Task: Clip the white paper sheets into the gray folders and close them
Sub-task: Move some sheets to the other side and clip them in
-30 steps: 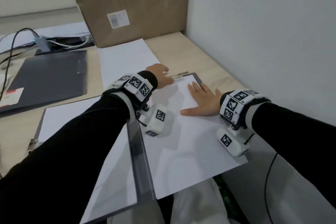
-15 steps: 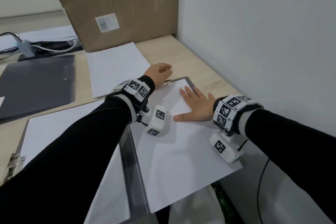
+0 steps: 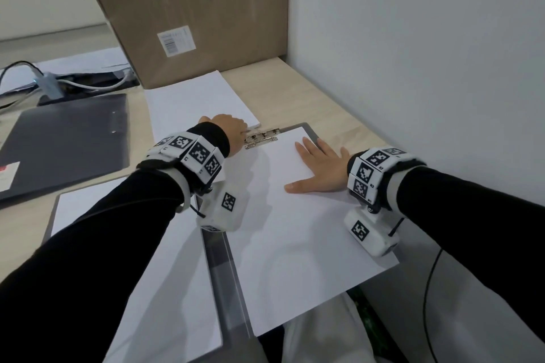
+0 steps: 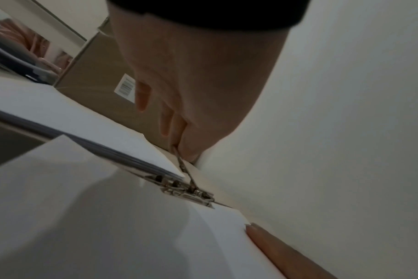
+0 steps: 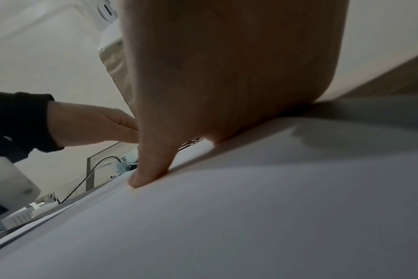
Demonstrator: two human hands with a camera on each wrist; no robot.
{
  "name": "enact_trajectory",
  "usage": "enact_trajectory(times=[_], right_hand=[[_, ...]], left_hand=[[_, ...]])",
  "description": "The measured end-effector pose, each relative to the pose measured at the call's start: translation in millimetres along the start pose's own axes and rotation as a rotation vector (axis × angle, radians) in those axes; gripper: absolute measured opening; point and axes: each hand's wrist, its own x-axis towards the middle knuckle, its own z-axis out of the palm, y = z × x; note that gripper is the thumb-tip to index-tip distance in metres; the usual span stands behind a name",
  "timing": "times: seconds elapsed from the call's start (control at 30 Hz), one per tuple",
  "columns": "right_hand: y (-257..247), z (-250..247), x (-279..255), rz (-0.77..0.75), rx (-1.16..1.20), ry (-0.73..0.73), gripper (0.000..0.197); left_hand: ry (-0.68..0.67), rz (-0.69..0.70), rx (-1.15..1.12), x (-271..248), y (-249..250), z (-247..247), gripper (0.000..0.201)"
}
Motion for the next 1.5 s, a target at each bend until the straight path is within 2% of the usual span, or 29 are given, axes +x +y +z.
enact_trajectory(times=[0.13, 0.23, 0.4, 0.47, 0.57, 0.6, 0.67, 0.77, 0.8, 0.9, 0.97, 1.1, 1.17, 1.33, 1.4, 1.43, 1.5], right_hand=[[2, 2, 3, 0.001, -0.006, 0.002, 0.110], [3, 2, 5, -0.008, -0.009, 0.007, 0.111], [5, 3, 7, -0.012, -0.022, -0.008, 0.111], [4, 1, 5, -0.013, -0.022, -0.008, 0.110], [3, 0, 4, -0.012, -0.023, -0.013, 0.107], [3, 0, 3, -0.012, -0.023, -0.015, 0.106], [1, -1, -1, -0.013, -0.009, -0.012, 0.103], [-3, -5, -4, -0.012, 0.030, 0.026, 0.092], [-2, -7, -3, -0.020, 0.049, 0.039, 0.087], [1, -19, -6, -0.048, 0.188, 0.057, 0.075], [7, -25, -15, -0.012, 0.276, 0.110, 0.068], [27, -21, -38, 0.113, 0.350, 0.389, 0.033], [32, -15, -53, 0.199, 0.389, 0.456, 0.022], [38, 12, -82, 0.360, 0.395, 0.219, 0.047], [44, 23, -83, 0.374, 0.480, 0.139, 0.072], [47, 26, -84, 0.367, 0.574, 0.111, 0.076], [53, 31, -84, 0.345, 0.685, 0.077, 0.065]], left_hand=[[-0.146, 0.055, 0.084, -3, 4, 7, 0.037], [-0.219, 0.012, 0.019, -5, 0, 14, 0.036], [-0.295, -0.019, -0.118, -2, -1, 35, 0.061], [-0.293, -0.049, -0.158, -3, 1, 38, 0.061], [-0.235, -0.061, -0.219, -9, 3, 38, 0.051], [-0.227, -0.047, -0.232, -12, 4, 38, 0.051], [-0.219, -0.105, -0.359, -15, 3, 38, 0.055], [-0.139, -0.081, -0.387, -24, 5, 27, 0.040], [-0.109, -0.132, -0.472, -35, 5, 20, 0.040], [-0.090, -0.097, -0.480, -53, -6, 19, 0.050], [-0.113, -0.085, -0.466, -67, -15, 24, 0.057], [-0.233, -0.037, -0.413, -101, -22, 33, 0.062], [-0.271, -0.022, -0.376, -115, -19, 40, 0.063], [-0.274, -0.017, -0.297, -143, -6, 55, 0.067], [-0.279, -0.014, -0.277, -153, -4, 59, 0.076], [-0.278, -0.004, -0.266, -156, -4, 61, 0.079], [-0.258, 0.008, -0.258, -161, -4, 65, 0.082]])
